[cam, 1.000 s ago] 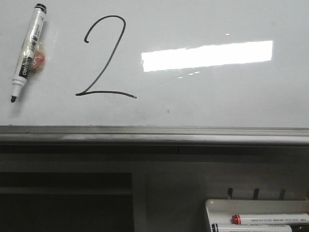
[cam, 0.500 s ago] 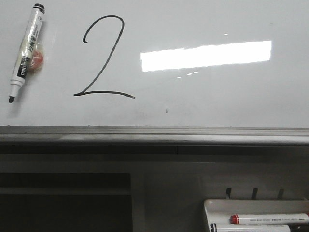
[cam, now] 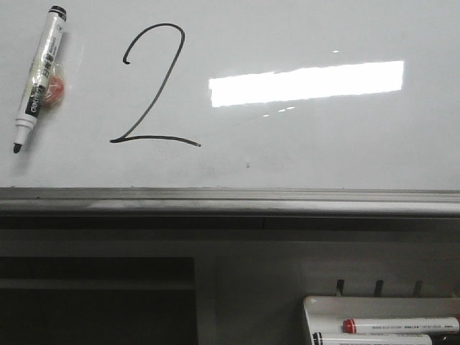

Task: Write number 2 on whiteboard

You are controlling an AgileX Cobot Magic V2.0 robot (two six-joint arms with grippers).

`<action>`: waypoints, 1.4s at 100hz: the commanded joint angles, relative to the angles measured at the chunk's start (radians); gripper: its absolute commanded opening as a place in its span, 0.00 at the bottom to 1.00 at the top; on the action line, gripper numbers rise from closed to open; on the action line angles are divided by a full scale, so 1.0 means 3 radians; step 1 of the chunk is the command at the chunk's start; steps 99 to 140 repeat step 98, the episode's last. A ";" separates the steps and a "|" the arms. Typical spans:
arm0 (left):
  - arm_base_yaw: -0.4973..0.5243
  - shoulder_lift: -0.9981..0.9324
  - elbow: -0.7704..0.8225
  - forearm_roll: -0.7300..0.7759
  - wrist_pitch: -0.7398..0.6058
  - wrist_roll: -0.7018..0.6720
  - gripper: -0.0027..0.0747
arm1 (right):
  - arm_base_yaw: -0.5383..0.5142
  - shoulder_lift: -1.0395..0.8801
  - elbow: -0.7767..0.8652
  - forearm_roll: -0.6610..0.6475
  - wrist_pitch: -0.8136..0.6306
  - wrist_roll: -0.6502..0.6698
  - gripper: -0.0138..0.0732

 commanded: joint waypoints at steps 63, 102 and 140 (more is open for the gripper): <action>0.0010 -0.0087 0.0036 0.0008 -0.0173 -0.0013 0.01 | -0.0434 -0.0561 0.0586 0.0266 0.0556 -0.0016 0.09; 0.0010 -0.0087 0.0036 0.0008 -0.0173 -0.0013 0.01 | -0.0434 -0.0561 0.0586 0.0266 0.0556 -0.0016 0.09; 0.0010 -0.0087 0.0036 0.0008 -0.0173 -0.0013 0.01 | -0.0434 -0.0561 0.0586 0.0266 0.0556 -0.0016 0.09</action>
